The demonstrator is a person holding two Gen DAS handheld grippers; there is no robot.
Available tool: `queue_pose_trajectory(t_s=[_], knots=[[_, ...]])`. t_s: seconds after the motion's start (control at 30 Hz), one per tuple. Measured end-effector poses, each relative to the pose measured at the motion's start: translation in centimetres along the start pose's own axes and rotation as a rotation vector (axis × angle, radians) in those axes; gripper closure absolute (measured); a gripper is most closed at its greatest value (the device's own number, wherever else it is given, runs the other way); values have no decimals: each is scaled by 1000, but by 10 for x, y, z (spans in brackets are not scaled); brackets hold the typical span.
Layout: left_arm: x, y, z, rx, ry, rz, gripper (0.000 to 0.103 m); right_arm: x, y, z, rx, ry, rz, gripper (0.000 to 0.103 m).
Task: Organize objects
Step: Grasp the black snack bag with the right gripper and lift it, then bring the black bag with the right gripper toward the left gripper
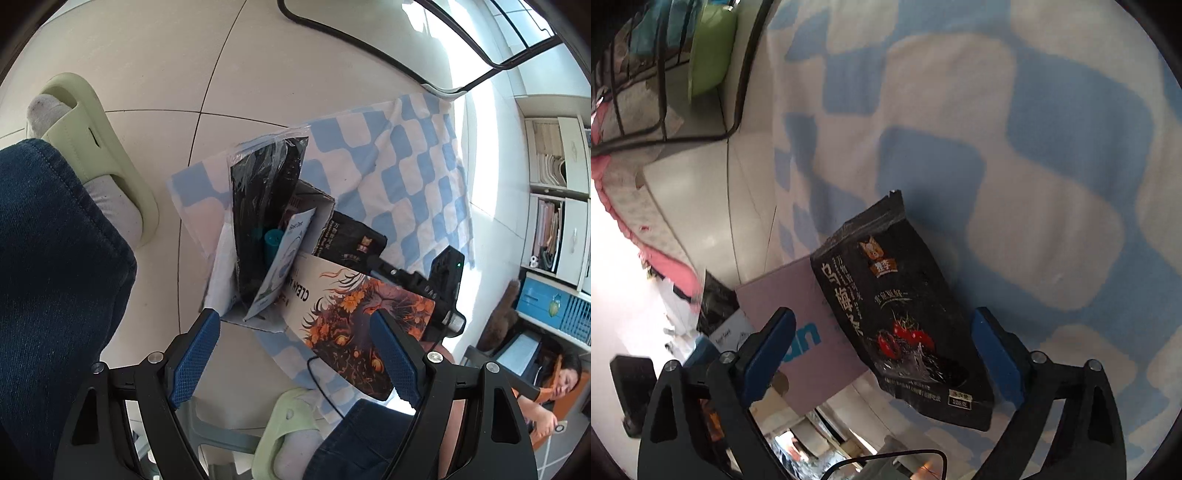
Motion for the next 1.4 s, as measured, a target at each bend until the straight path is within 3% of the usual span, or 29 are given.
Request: queue_pose_trajectory(t_s=[0.07, 0.17, 0.23, 0.27, 0.3, 0.5, 0.57, 0.67, 0.73, 0.8, 0.9, 0.97, 1.0, 1.1, 1.2, 1.4], knots=[[1, 0, -4, -14, -8, -11, 20, 8, -7, 12, 31, -19, -50, 10], [0, -1, -7, -19, -12, -2, 20, 7, -21, 25, 106, 31, -3, 17], [0, -2, -9, -21, -20, 0, 20, 12, -24, 28, 143, 78, 14, 25], [1, -3, -10, -22, -25, -1, 20, 14, -25, 26, 156, 114, 27, 36], [1, -3, -11, -24, -32, -3, 20, 15, -26, 24, 154, 138, 44, 41], [7, -3, -16, -19, -52, 0, 20, 35, -19, 2, 104, 391, 98, 45], [10, -3, -19, -18, -58, -4, 20, 44, -21, -3, 108, 416, 82, 45], [14, -3, -22, -17, -68, -18, 20, 56, -23, 8, 91, 252, 32, 45], [17, -2, -24, -15, -71, -24, 20, 66, -24, 19, 81, 110, -34, 58], [18, -1, -25, -16, -74, -29, 20, 72, -29, 30, 80, -42, -117, 97], [15, 0, -26, -14, -83, -28, 20, 83, -35, 36, 45, -217, -179, 100], [13, 0, -25, -12, -81, -14, 20, 91, -35, 26, -46, -404, -198, 100], [11, -1, -25, -11, -78, -5, 20, 99, -37, 16, -103, -450, -211, 100], [10, -2, -27, -16, -93, 9, 20, 131, -46, -17, -246, -499, -259, 102], [12, -2, -36, -30, -139, 9, 20, 168, -66, -52, -391, -619, -371, 102], [16, -2, -55, -32, -287, 18, 20, 226, -138, -84, -586, -805, -632, 102]])
Point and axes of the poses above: each gripper's, at about its wrist camera, not at the fingertips, and z roughly the way its jaws point, x to its left, y to its top, the point moved 5 cm from there along z, roughly the way its jaws point, and after that the axes turned 11 degrees about -y, right-handed, at the moved point
